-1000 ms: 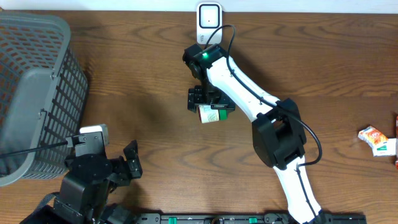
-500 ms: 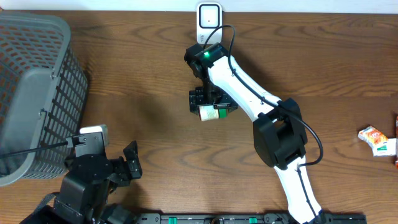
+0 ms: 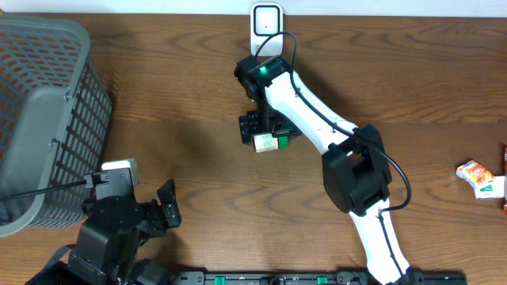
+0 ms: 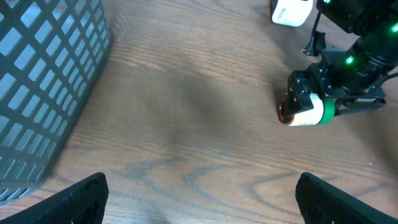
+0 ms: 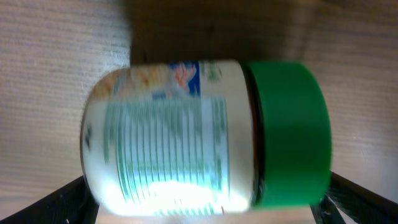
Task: Scan the item barcode
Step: 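Lift the jar with the right gripper and tip it sideways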
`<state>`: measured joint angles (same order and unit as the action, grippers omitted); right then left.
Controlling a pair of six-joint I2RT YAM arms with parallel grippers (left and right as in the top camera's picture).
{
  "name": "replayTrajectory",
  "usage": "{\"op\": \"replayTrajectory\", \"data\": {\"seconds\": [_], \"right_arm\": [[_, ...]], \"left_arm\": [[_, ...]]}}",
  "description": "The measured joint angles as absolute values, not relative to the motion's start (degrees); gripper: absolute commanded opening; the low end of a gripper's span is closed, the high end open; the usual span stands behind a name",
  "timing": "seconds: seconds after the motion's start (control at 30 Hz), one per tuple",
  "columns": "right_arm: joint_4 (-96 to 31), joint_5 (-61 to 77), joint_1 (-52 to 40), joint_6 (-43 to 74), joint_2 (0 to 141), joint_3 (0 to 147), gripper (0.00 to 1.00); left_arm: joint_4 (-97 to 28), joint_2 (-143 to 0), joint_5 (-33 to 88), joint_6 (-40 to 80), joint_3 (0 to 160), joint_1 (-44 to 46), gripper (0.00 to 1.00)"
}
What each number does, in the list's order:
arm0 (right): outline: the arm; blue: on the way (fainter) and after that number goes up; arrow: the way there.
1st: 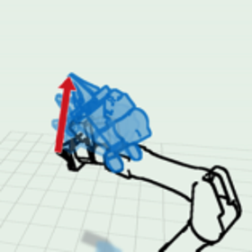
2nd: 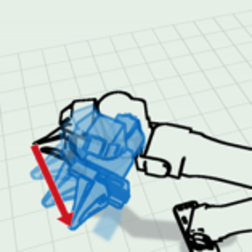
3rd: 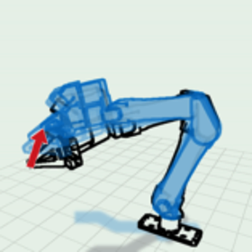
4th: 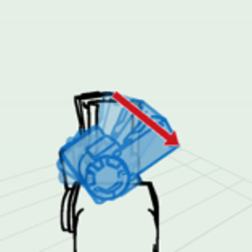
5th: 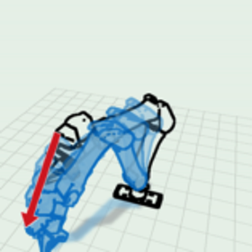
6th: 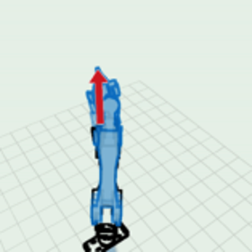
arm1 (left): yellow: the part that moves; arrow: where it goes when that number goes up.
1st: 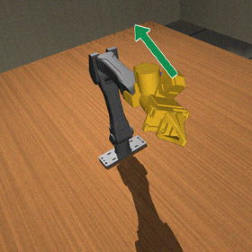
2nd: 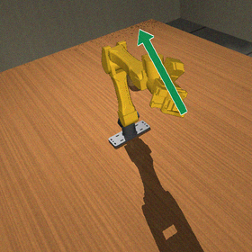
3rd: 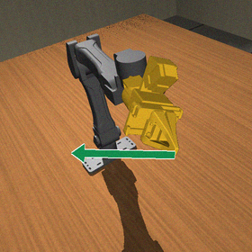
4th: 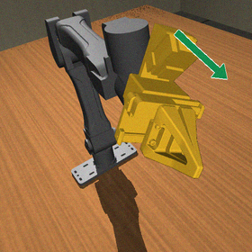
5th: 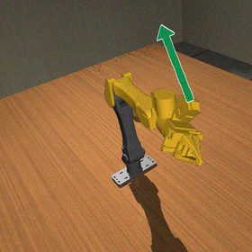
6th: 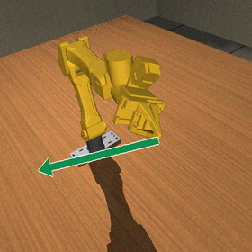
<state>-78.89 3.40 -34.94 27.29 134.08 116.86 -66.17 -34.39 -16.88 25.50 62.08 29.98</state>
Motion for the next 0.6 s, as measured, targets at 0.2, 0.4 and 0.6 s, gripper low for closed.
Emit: {"op": "replayTrajectory", "data": {"seconds": [0.2,0.4,0.6], "right_arm": [[-76.29,3.38,-34.92,26.35,134.06,113.45,0.86],[-76.29,3.31,-34.92,25.61,133.97,113.06,0.74],[-80.36,-0.01,-34.94,25.54,133.97,113.25,0.7]], "left_arm": [[-66.19,-34.39,-16.88,25.5,62.08,29.98,0.97],[-66.19,-34.39,-16.88,25.5,62.08,29.98,0.97],[-66.19,-34.39,-16.88,25.5,62.08,29.98,0.97]]}}
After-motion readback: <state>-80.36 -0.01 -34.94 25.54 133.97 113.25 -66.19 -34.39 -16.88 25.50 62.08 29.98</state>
